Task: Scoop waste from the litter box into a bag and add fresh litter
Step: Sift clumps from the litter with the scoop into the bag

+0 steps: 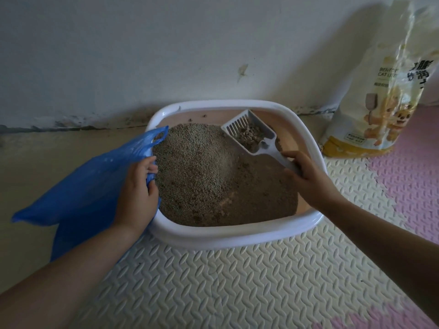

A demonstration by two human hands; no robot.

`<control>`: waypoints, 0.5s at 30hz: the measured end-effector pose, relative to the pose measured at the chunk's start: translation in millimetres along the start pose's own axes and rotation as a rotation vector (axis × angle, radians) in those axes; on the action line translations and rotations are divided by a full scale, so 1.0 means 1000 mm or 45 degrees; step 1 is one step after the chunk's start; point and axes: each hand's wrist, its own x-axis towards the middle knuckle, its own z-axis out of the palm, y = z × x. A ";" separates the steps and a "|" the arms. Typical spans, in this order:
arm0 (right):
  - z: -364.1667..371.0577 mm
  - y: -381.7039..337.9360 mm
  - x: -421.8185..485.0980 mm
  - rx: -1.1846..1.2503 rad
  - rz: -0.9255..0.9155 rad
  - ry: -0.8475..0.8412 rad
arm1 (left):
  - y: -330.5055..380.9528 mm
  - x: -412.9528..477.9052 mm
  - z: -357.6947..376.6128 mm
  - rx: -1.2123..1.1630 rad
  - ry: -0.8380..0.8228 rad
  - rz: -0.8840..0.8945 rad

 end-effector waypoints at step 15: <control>-0.016 0.004 -0.037 -0.490 0.476 -0.345 | -0.001 0.000 0.001 -0.062 0.031 0.034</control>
